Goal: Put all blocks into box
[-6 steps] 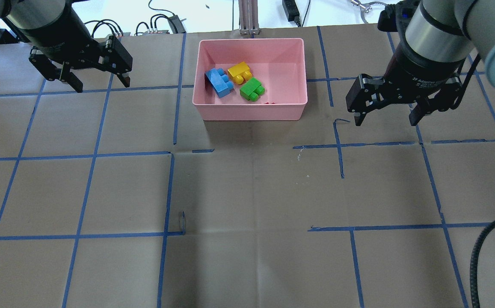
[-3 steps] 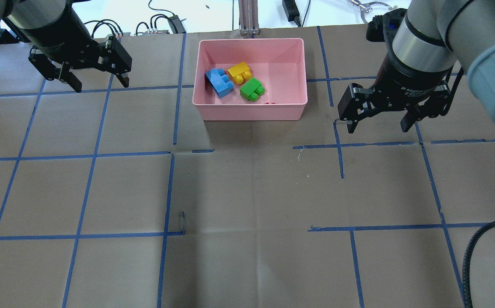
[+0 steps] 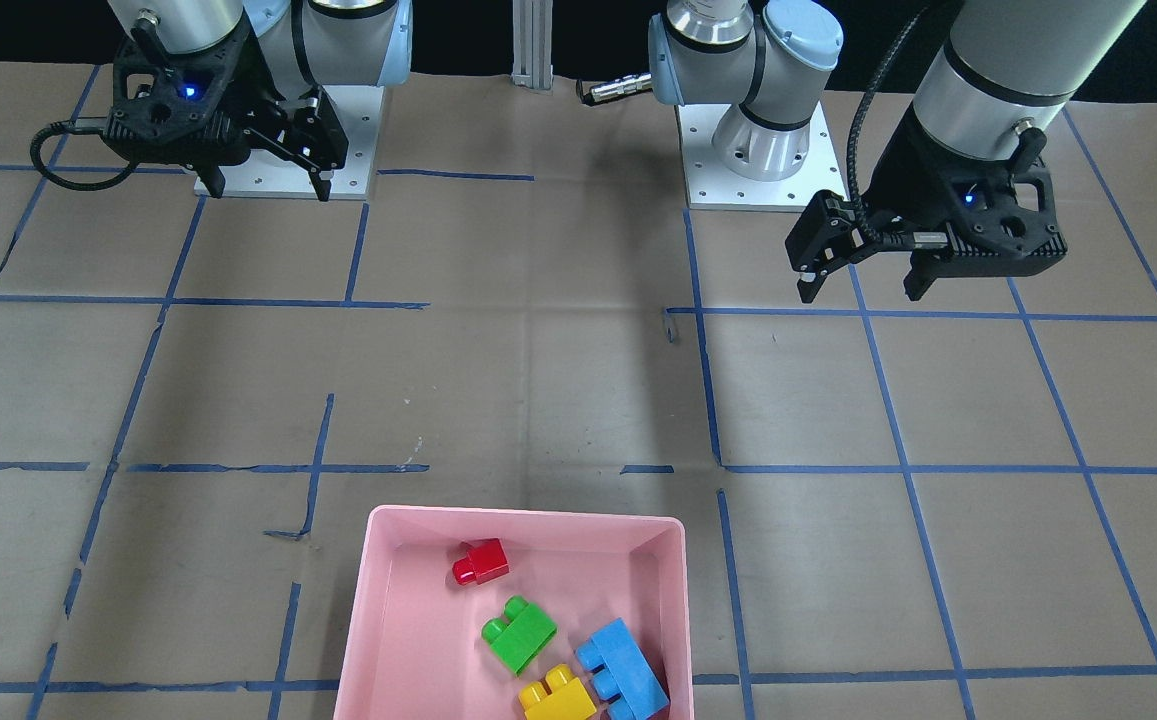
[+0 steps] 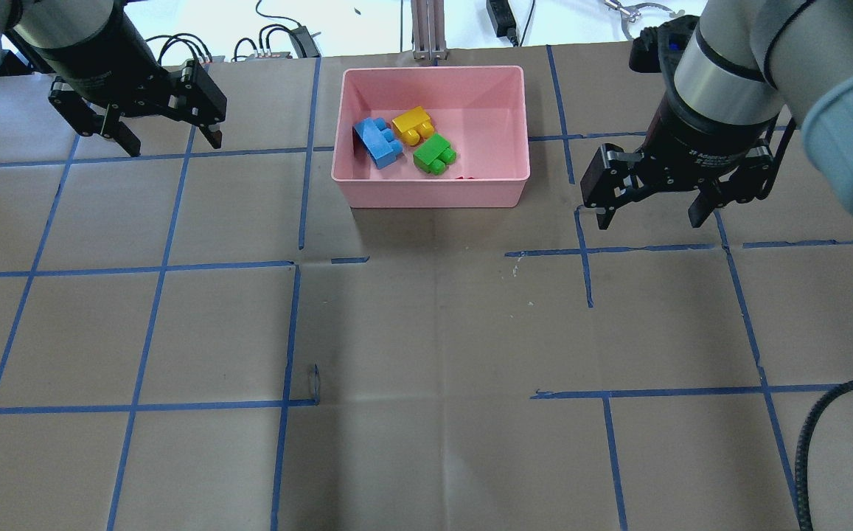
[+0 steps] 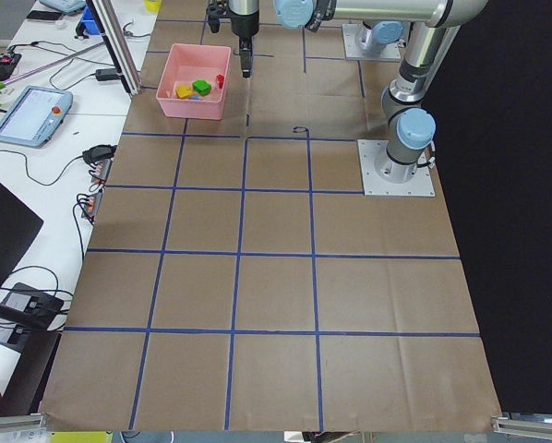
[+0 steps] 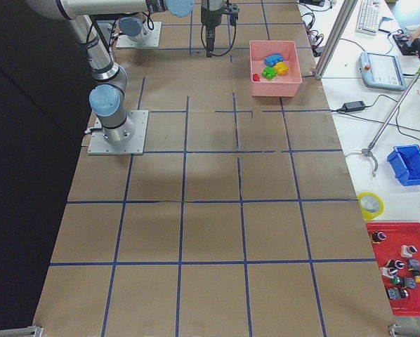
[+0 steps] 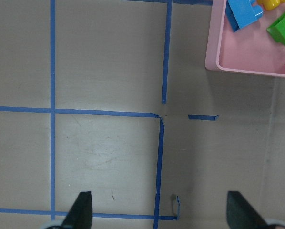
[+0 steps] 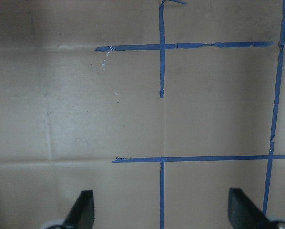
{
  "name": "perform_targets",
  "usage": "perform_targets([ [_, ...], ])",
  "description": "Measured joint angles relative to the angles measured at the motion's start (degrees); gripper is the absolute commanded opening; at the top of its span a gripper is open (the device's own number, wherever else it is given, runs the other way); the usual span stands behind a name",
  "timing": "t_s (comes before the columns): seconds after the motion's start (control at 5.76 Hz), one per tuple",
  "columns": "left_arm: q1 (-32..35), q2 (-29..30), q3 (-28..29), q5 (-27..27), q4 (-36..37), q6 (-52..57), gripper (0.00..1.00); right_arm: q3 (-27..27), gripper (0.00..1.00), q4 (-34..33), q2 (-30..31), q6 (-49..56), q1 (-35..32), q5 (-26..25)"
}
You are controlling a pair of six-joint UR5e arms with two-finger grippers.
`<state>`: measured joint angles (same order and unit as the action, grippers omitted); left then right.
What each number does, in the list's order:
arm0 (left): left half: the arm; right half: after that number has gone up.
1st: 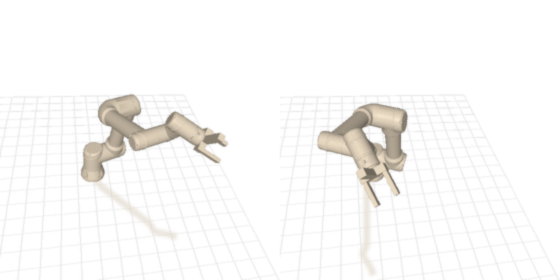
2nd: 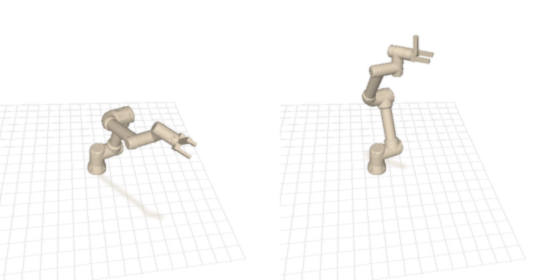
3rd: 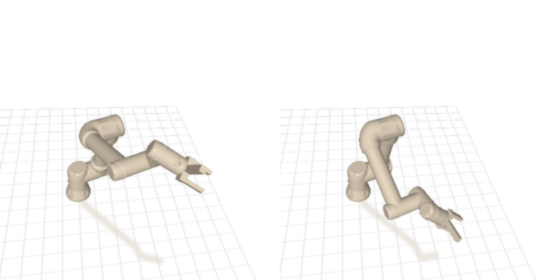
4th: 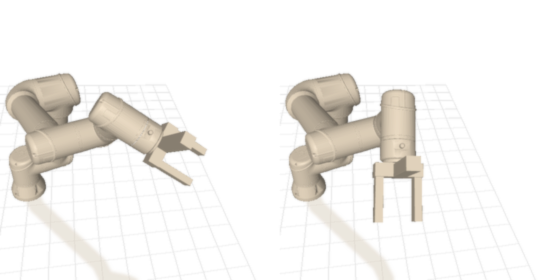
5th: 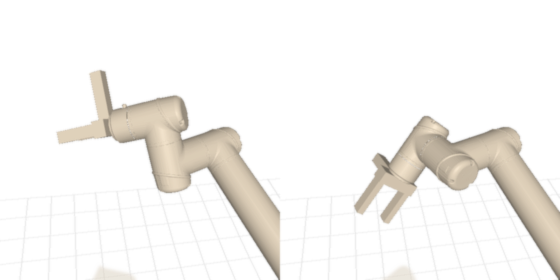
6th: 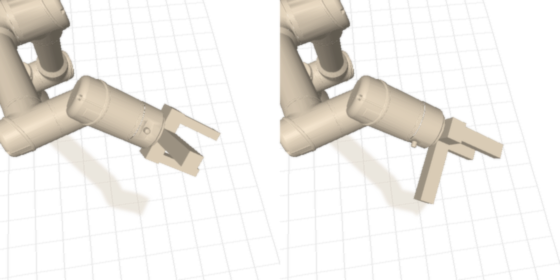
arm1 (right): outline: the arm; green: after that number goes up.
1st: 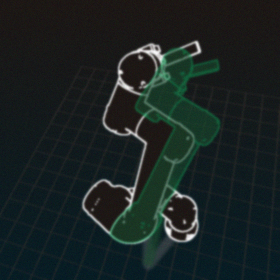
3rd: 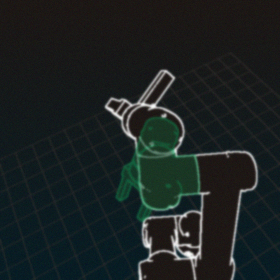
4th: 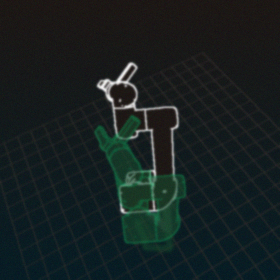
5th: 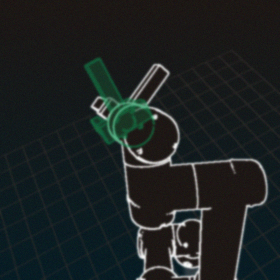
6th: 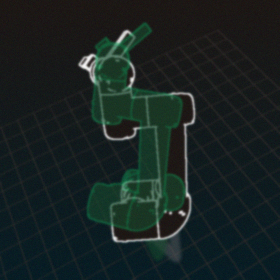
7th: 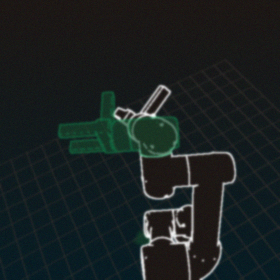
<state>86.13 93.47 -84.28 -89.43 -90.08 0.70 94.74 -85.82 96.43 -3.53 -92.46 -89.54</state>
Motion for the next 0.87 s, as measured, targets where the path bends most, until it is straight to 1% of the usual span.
perform_targets([
  [0.87,0.39,-0.02,-0.53,0.33,0.55,-0.17,1.00,0.00,1.00,-0.76,-0.17,0.08,0.00,0.05],
])
